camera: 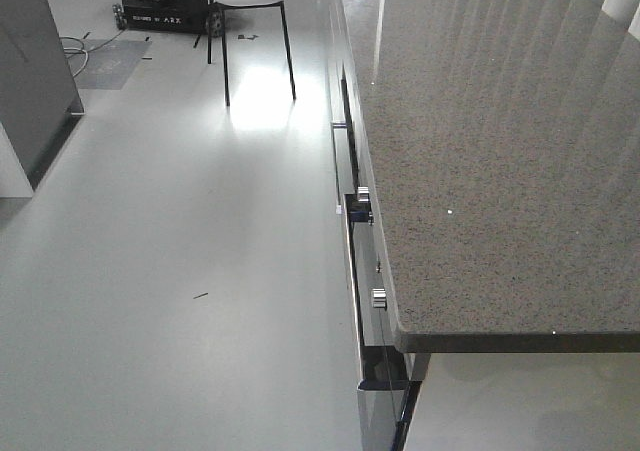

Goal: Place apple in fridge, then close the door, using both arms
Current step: 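Retract the right arm holding the apple toward the robot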

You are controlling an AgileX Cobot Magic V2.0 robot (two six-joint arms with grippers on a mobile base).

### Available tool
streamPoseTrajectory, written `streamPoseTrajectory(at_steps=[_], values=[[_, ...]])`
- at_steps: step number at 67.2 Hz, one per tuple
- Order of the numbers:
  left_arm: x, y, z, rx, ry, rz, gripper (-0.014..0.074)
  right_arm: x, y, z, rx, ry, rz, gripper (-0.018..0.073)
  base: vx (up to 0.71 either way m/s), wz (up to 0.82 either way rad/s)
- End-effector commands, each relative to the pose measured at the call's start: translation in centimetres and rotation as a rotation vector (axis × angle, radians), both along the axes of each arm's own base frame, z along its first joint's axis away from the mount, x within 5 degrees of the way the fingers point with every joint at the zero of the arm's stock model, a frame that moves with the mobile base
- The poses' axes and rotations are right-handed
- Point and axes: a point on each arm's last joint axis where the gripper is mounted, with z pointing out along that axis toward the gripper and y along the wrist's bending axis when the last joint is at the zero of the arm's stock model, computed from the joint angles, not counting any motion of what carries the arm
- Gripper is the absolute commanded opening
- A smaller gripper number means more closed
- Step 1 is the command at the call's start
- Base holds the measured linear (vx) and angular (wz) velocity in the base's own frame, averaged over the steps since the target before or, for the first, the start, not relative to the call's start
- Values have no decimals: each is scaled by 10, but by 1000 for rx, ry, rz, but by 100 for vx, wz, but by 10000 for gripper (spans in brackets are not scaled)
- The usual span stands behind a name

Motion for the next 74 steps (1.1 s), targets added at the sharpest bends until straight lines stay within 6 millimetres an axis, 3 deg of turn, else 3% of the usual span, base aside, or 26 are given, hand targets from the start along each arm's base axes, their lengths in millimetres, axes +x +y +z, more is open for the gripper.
streamPoseTrajectory(at_steps=[1, 43, 74], values=[[-2, 0, 3, -14, -68, -4, -6, 0, 3, 10, 48, -24, 16, 388, 0, 0], [-2, 0, 3, -14, -68, -4, -6, 0, 3, 10, 48, -24, 16, 388, 0, 2], [-2, 0, 3, -14, -68, -4, -6, 0, 3, 10, 48, -24, 16, 388, -5, 27]])
